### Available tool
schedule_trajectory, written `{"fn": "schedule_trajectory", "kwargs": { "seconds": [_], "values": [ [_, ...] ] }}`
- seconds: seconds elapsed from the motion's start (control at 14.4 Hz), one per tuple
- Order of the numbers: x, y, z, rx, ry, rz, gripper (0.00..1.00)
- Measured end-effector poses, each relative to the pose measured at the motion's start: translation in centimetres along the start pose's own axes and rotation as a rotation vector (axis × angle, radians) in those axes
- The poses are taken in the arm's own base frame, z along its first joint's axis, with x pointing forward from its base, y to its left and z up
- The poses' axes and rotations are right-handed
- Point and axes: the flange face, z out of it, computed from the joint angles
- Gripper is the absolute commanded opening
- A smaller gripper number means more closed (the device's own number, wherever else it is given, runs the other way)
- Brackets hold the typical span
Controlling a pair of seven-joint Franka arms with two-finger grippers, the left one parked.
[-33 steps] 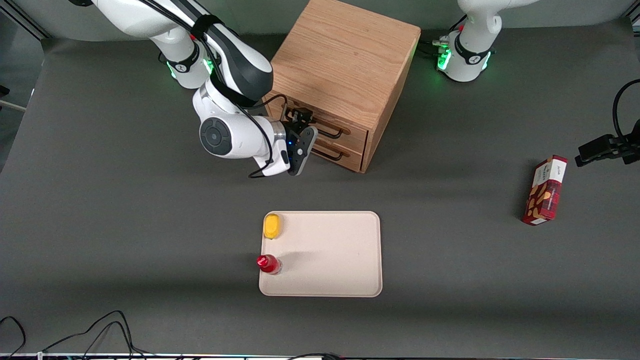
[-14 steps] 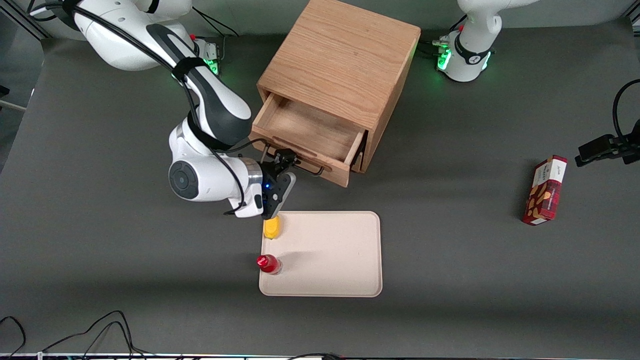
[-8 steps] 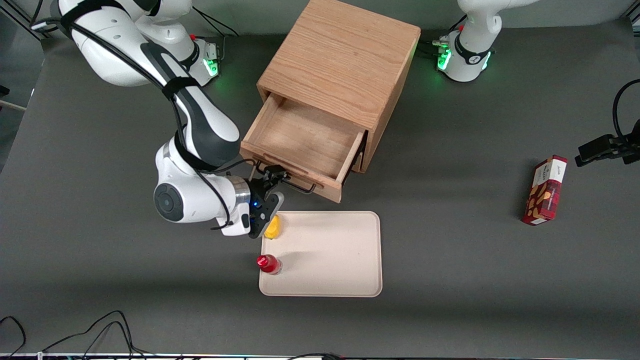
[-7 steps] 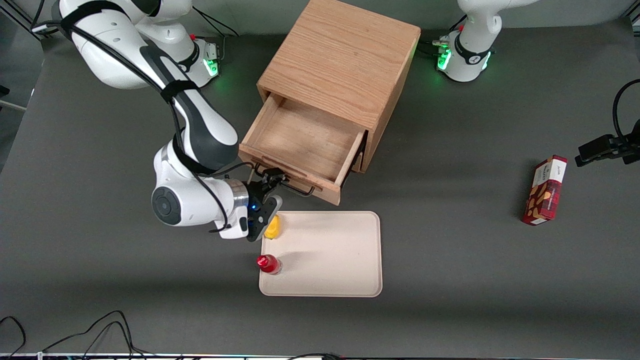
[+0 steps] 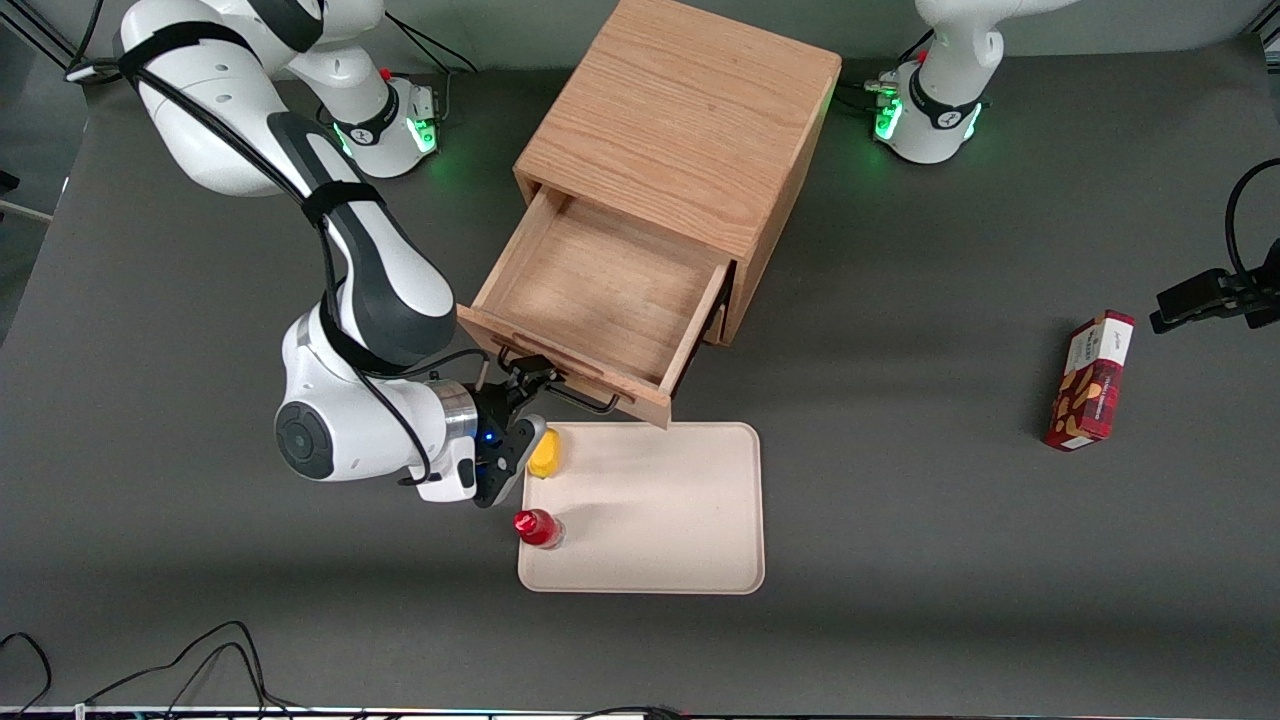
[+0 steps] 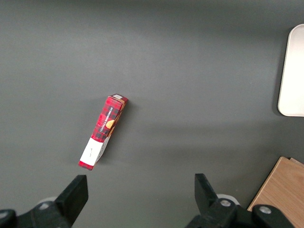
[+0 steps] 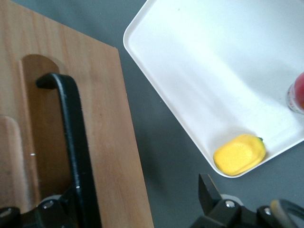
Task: Open upper drawer
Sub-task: 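Pull the handle outward with the right gripper, sliding the drawer open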
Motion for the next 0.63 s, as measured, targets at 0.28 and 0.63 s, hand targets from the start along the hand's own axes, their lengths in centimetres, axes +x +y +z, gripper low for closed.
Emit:
{"fn": "schedule_trajectory", "kwargs": {
  "seconds": [0.28,0.63],
  "values": [
    [0.3,0.0,-0.9,-0.005,0.015,-0.005,1.00],
    [1.1,1.5,-1.0,-0.004,0.042,-0.001,1.00]
  ]
}}
